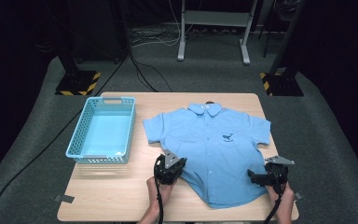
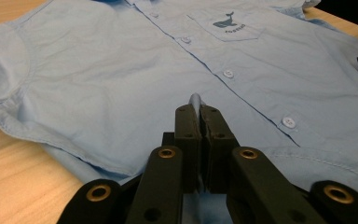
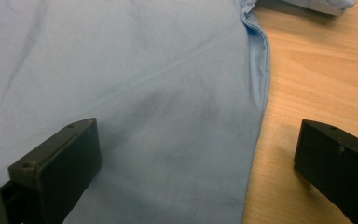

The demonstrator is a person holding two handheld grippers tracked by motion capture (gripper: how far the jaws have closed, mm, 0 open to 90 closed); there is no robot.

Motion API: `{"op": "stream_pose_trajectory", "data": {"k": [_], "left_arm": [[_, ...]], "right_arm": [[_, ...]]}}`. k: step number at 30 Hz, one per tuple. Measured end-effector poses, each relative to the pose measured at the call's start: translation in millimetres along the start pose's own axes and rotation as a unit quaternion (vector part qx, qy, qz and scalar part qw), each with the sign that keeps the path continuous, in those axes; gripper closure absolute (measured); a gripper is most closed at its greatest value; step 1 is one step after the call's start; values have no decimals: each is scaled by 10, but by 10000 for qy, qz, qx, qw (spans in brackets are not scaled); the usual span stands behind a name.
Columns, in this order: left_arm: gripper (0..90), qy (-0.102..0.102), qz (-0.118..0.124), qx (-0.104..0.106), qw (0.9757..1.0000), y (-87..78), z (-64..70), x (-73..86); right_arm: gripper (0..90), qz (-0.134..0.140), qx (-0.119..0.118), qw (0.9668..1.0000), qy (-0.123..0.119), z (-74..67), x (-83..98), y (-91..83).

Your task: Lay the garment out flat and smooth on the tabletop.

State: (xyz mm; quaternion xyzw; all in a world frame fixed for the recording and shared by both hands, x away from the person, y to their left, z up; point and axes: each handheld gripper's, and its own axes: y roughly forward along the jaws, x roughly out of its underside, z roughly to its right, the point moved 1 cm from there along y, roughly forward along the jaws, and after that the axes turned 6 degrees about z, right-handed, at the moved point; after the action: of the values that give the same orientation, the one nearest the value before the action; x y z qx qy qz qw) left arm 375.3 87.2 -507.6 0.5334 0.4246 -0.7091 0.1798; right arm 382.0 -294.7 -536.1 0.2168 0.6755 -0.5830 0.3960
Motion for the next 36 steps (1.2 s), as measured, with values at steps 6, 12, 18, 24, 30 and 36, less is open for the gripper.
{"op": "stream_pose_trajectory", "data": {"k": [6,12,18,24,30,36], "left_arm": [[860,37,-11,-26,10000,-87,-22,44],[859,45,-48,-67,10000,-176,-62,91],[851,114,-93,-146,9998,-246,-69,150],[848,124,-174,-175,9996,-288,-83,224],[833,62,-222,-225,9995,-380,-117,325],[805,-68,-313,-328,9989,-546,-193,482]], "right_arm": [[0,0,0,10000,0,0,0,1],[0,0,0,10000,1,-1,0,1],[0,0,0,10000,1,-1,0,1],[0,0,0,10000,1,-1,0,1],[0,1,1,10000,7,-2,-1,1],[0,-1,0,10000,0,-1,0,0]]}}
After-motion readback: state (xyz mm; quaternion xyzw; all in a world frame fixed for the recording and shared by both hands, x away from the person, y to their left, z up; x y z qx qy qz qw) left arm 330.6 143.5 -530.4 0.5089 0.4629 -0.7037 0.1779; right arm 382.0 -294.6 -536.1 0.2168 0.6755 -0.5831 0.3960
